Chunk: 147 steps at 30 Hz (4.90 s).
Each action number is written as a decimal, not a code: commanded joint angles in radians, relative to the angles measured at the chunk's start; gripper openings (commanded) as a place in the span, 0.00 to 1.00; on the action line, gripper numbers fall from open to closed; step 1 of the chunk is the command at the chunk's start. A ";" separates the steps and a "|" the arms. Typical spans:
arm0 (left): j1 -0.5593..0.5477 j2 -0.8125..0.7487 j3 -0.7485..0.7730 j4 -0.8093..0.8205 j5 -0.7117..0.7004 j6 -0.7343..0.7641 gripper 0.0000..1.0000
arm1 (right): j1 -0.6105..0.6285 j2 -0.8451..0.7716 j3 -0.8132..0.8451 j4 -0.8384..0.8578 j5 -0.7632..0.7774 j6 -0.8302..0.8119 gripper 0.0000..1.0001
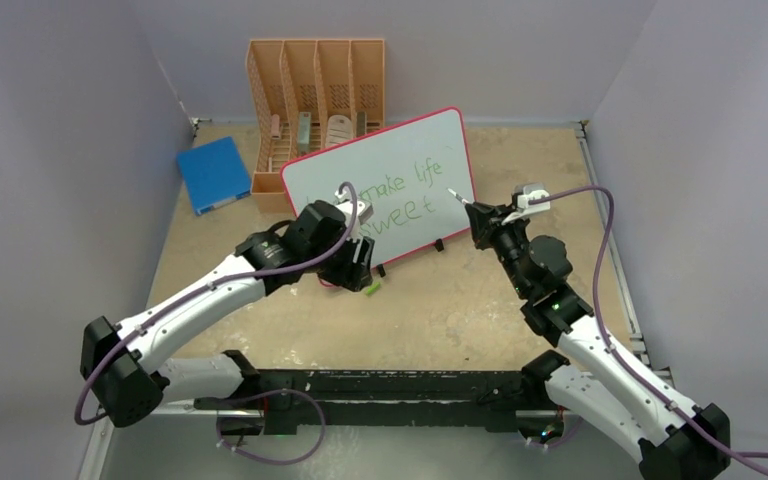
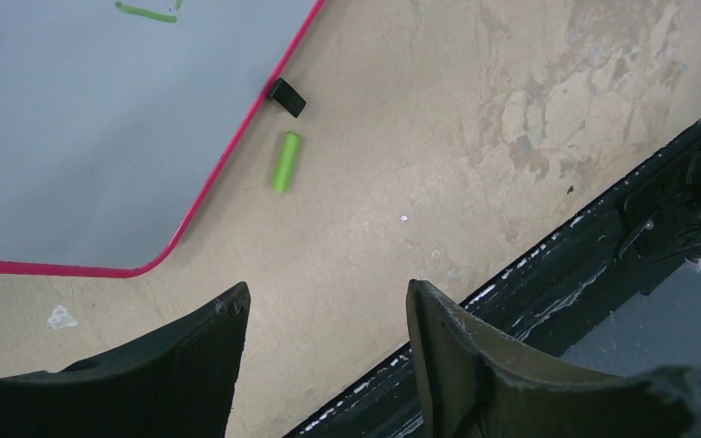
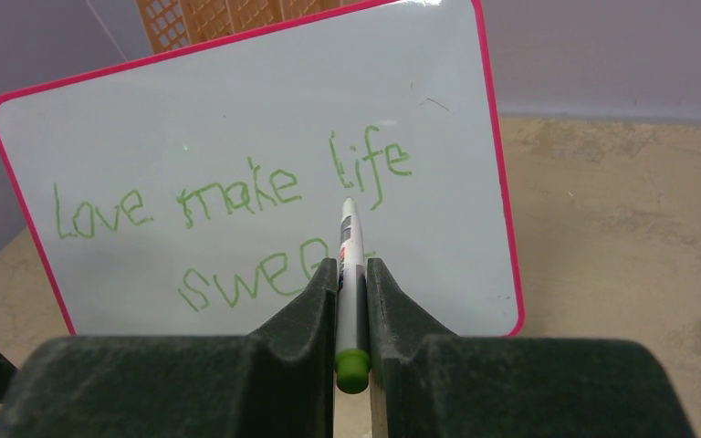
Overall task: Write a sentence on the whiteboard
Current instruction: Pick up the pen cap from the center of the board, then insert the whiteboard marker without the cap into the pen cap.
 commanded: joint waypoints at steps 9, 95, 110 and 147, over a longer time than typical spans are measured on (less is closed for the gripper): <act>-0.118 0.158 -0.077 0.186 -0.126 -0.062 0.48 | -0.005 -0.009 -0.008 0.057 0.009 0.022 0.00; -0.082 -0.300 -0.354 0.710 -0.002 0.861 0.00 | -0.005 0.011 0.359 -0.396 -0.667 -0.104 0.00; -0.082 -0.293 -0.384 0.773 0.108 1.099 0.00 | -0.004 0.050 0.339 -0.385 -0.837 -0.147 0.00; -0.083 -0.292 -0.339 0.773 0.150 1.063 0.00 | -0.003 0.079 0.305 -0.349 -0.837 -0.136 0.00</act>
